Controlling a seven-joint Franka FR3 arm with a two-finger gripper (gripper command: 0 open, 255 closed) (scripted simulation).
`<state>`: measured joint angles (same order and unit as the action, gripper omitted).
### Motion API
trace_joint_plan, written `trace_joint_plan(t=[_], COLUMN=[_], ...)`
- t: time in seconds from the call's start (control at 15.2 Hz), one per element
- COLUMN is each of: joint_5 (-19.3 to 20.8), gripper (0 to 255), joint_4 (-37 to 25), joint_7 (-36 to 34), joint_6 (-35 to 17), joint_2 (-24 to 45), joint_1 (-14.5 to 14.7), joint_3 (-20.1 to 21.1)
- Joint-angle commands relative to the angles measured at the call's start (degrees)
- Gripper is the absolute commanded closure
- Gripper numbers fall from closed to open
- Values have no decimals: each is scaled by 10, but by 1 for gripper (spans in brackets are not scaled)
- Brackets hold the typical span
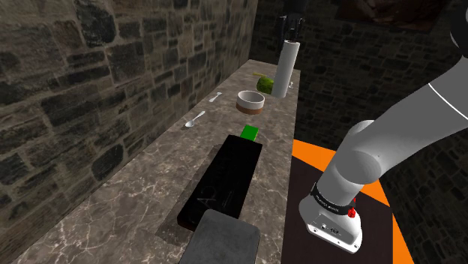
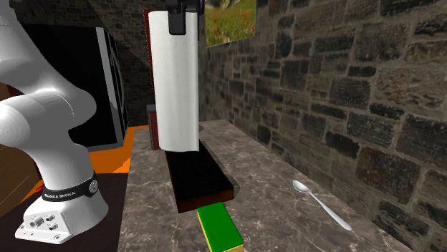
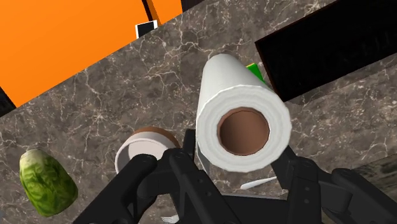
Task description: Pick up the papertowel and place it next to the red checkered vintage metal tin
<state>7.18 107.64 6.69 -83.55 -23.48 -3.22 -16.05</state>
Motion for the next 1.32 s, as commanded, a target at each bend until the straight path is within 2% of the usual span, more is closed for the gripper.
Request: trace_joint_plan(t=[0.0,0.33,0.79,1.25], joint_5=[-1,-5,-29,-66], gripper=[255,255,255,255], joint_4=[-22,-75,-26,-9], joint_7=[2,6,-99,-202], joint_6=[16,53,60,64], joint_2=[6,23,-26,-44], joint_1=[1,2,28,54], joint_3=[0,0,78,154])
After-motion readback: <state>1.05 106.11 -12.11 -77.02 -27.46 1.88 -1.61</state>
